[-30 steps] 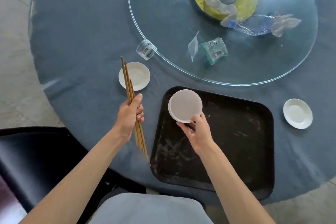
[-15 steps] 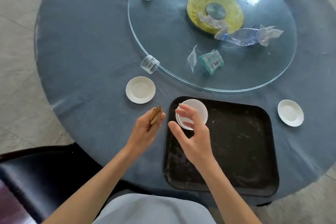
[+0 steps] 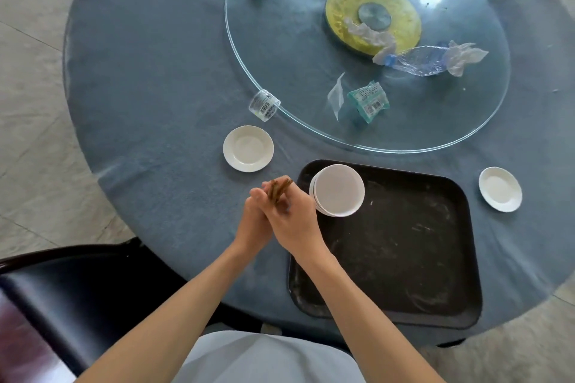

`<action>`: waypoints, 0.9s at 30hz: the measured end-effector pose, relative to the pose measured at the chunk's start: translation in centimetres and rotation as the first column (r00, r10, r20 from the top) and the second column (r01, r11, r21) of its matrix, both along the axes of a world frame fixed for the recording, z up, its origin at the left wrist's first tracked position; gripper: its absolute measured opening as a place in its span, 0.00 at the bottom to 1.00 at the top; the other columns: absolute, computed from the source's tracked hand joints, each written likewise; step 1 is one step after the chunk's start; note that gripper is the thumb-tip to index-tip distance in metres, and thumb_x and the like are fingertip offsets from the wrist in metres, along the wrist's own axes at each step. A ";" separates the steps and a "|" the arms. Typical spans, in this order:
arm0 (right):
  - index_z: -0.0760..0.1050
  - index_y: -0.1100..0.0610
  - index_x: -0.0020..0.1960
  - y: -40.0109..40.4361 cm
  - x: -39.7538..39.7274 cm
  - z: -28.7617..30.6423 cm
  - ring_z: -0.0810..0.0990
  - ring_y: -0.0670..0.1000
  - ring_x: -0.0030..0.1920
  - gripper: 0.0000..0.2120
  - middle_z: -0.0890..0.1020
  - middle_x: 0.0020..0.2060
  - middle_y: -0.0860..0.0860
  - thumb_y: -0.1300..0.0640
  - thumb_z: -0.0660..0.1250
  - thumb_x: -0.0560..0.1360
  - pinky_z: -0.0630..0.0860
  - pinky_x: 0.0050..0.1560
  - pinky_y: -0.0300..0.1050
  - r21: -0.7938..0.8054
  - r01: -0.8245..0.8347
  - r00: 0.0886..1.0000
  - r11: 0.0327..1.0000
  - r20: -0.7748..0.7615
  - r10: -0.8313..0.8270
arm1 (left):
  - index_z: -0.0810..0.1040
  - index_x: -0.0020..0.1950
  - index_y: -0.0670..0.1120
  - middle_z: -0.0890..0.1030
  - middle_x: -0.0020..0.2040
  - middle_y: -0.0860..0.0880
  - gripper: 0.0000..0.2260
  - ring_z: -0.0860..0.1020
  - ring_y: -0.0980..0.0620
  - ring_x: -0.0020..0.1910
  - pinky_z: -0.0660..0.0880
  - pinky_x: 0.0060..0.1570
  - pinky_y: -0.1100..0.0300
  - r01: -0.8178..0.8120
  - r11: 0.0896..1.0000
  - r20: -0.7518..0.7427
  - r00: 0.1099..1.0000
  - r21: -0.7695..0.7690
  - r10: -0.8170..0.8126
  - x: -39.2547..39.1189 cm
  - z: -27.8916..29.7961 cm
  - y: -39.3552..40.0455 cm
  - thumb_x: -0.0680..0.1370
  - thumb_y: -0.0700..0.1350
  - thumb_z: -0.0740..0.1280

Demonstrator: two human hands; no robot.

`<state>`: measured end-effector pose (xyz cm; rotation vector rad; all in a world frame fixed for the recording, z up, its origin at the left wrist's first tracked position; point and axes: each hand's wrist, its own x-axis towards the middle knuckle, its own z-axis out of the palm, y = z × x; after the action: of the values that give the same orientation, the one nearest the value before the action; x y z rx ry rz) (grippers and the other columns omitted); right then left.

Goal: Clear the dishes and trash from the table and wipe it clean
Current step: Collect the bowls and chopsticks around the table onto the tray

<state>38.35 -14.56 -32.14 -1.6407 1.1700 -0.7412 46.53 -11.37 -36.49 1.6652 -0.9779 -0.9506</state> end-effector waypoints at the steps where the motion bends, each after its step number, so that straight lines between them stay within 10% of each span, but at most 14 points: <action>1: 0.76 0.66 0.41 -0.1 0.1 0.1 0.80 0.61 0.36 0.19 0.81 0.33 0.59 0.50 0.74 0.78 0.77 0.43 0.59 0.028 0.007 1.000 1.000 0.023 -0.008 | 0.72 0.41 0.45 0.76 0.34 0.49 0.09 0.76 0.47 0.35 0.73 0.34 0.52 0.013 1.000 0.101 0.995 0.016 -0.015 -0.1 -0.4 0.0 0.81 0.38 0.64; 7: 0.77 0.55 0.38 -1.8 -2.8 3.0 0.81 0.47 0.33 0.15 0.81 0.31 0.46 0.46 0.73 0.77 0.79 0.39 0.42 -0.004 -0.018 0.999 1.000 0.042 0.019 | 0.80 0.46 0.44 0.82 0.35 0.52 0.07 0.81 0.58 0.37 0.76 0.35 0.67 0.194 0.981 0.023 0.981 -0.024 -0.193 -1.8 0.9 0.3 0.81 0.36 0.65; 11: 0.83 0.53 0.55 -2.7 -8.6 4.8 0.86 0.48 0.51 0.10 0.87 0.46 0.45 0.50 0.76 0.76 0.82 0.57 0.49 0.043 -0.203 0.979 0.978 0.009 0.202 | 0.78 0.45 0.50 0.77 0.31 0.49 0.08 0.76 0.49 0.30 0.74 0.30 0.54 0.352 0.936 -0.181 0.920 -0.004 -0.347 -4.3 3.0 0.3 0.81 0.42 0.63; 16: 0.82 0.53 0.60 -2.7 -15.8 4.5 0.87 0.50 0.52 0.12 0.87 0.50 0.47 0.51 0.71 0.78 0.84 0.54 0.47 0.152 -0.176 0.984 0.973 -0.004 0.179 | 0.77 0.40 0.46 0.72 0.29 0.52 0.15 0.71 0.53 0.28 0.74 0.32 0.56 0.558 0.827 -0.377 0.784 0.077 -0.493 -8.7 3.8 -0.5 0.82 0.53 0.62; 21: 0.81 0.49 0.59 -4.2 -21.1 1.8 0.88 0.50 0.53 0.10 0.88 0.50 0.47 0.48 0.68 0.80 0.83 0.52 0.39 0.303 -0.197 0.980 0.933 0.096 0.175 | 0.77 0.44 0.45 0.69 0.31 0.52 0.13 0.68 0.55 0.30 0.73 0.36 0.59 0.649 0.747 -0.586 0.664 0.145 -0.464 -13.6 1.5 -1.7 0.82 0.52 0.64; 27: 0.80 0.49 0.56 -7.7 -25.8 -4.4 0.88 0.48 0.49 0.06 0.88 0.48 0.46 0.49 0.67 0.82 0.83 0.44 0.38 0.498 -0.094 0.993 0.862 -0.020 0.119 | 0.82 0.55 0.54 0.82 0.44 0.54 0.07 0.80 0.55 0.43 0.82 0.50 0.58 0.553 0.790 -0.617 0.726 0.265 -0.302 -19.2 -2.2 -3.1 0.83 0.53 0.65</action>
<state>12.51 -22.25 -36.53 -1.2770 1.1752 -0.2888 27.35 -14.51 -38.72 1.3659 -0.8009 -1.9786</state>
